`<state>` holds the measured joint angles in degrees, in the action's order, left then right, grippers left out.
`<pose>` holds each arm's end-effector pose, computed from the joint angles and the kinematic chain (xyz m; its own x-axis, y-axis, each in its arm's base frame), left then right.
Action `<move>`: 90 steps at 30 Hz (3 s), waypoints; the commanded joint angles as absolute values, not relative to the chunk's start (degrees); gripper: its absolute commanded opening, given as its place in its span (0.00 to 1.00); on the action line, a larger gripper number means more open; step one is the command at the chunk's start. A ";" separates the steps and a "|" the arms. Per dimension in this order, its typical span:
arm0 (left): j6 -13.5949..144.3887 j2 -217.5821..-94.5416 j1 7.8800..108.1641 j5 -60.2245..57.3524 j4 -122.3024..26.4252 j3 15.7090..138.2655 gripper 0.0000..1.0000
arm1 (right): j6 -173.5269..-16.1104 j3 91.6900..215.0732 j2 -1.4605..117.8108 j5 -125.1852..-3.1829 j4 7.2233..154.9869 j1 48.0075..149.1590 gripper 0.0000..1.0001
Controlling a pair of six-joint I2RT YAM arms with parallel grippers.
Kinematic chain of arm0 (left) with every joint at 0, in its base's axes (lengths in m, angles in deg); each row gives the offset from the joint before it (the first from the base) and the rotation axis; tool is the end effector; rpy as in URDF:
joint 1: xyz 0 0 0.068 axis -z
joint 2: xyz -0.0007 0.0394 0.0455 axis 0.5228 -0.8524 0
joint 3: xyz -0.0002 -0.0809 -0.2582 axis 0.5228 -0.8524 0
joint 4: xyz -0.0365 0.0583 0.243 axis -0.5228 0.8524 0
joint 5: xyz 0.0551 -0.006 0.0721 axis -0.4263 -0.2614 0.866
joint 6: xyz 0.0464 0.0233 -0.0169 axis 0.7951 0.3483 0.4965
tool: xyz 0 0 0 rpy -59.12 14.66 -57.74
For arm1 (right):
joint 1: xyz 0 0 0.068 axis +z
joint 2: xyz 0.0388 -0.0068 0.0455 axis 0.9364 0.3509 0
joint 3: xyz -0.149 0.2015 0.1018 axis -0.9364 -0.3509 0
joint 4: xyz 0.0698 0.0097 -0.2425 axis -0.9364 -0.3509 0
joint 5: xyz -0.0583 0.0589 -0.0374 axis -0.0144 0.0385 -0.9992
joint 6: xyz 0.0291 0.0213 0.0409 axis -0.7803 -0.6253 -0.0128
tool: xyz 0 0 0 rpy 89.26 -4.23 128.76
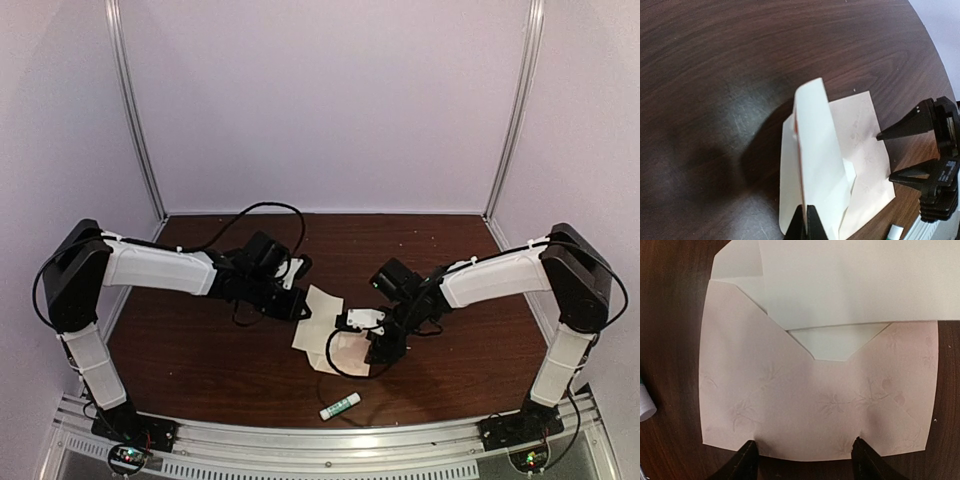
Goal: Place the letter into the envelope and seal it
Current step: Place the 1/2-folded letter in the envelope.
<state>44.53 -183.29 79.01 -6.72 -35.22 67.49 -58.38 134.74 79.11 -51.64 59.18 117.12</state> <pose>0.2409 -0.2756 0.1790 -0.8789 0.1869 -0.4389 0.4096 0.7674 -0.4934 0.2094 0.2485 0.1451 -0.1542 -0.8582 -0.4897 -0.9880 0.1271 0.0884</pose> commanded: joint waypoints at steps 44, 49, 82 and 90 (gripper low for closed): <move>26.54 -181.64 78.96 -14.28 -22.94 68.69 0.00 | -59.53 132.94 82.84 -54.69 54.90 117.45 0.63; 25.10 -182.23 78.69 -15.25 -22.69 68.63 0.00 | -59.53 133.12 82.86 -54.38 54.88 117.44 0.63; 39.18 -189.17 78.02 -16.02 -14.10 78.66 0.00 | -57.07 139.89 81.33 -47.92 56.86 107.69 0.66; 46.07 -192.11 78.02 -13.85 -9.70 83.28 0.00 | -60.39 139.36 85.15 -54.47 59.01 108.46 0.63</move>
<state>40.68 -190.04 78.33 -15.70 -12.23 80.34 -57.85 139.53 82.61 -49.50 58.35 108.00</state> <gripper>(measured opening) 0.007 0.639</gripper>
